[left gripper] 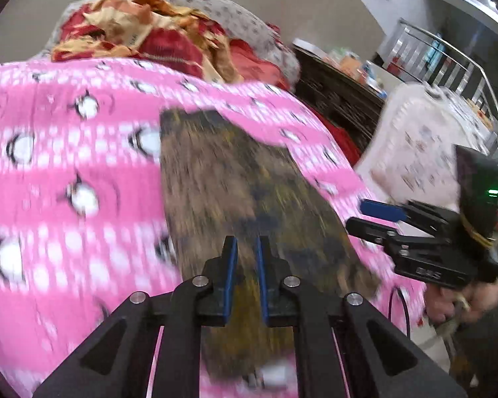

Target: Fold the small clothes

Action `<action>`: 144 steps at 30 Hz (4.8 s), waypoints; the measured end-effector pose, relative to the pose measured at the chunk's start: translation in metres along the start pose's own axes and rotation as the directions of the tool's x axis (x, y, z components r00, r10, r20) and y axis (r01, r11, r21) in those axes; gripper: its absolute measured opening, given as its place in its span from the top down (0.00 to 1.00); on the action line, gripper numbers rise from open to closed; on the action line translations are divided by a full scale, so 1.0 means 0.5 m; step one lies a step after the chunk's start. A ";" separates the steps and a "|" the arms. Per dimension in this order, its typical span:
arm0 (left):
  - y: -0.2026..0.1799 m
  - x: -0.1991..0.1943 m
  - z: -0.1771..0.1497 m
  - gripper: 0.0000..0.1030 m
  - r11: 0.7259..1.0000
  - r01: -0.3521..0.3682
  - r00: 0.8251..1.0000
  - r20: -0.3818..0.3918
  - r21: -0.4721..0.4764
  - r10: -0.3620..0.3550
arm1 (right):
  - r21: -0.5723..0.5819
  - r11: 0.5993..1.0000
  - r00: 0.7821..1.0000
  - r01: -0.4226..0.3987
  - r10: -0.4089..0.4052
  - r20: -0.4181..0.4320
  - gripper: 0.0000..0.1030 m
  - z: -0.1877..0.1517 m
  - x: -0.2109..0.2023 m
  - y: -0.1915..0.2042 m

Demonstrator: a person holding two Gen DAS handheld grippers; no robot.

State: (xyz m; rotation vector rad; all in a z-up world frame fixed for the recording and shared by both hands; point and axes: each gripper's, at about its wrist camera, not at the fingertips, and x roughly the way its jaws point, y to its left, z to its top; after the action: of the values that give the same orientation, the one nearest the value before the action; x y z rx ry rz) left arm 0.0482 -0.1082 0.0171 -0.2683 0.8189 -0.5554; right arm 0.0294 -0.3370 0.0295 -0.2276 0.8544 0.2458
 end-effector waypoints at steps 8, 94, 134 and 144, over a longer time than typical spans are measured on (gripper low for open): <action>0.043 0.137 -0.001 1.00 0.997 -0.048 0.990 -0.138 -0.066 0.039 | 0.176 0.984 0.979 -0.028 0.063 -0.196 0.50 0.042 0.228 -0.065; 0.464 -0.044 0.051 0.94 0.967 -0.101 0.994 -0.055 -0.234 0.090 | 0.464 0.648 0.781 -0.604 0.597 0.183 0.82 0.110 0.368 0.074; 0.311 -0.083 -0.081 0.94 0.990 -0.090 0.994 0.058 -0.110 0.097 | 0.199 0.953 0.973 -0.227 0.214 0.084 0.28 0.019 0.224 0.222; 0.249 -0.152 -0.140 0.74 0.981 -0.148 0.981 0.109 -0.128 0.162 | 0.276 0.961 0.990 0.025 -0.061 0.124 0.28 -0.045 0.097 0.220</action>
State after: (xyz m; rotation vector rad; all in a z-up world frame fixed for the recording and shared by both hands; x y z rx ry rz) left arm -0.0014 0.0364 -0.0360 -0.3408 0.7507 -0.3414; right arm 0.0108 -0.2335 -0.0326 0.0291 0.7421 0.0980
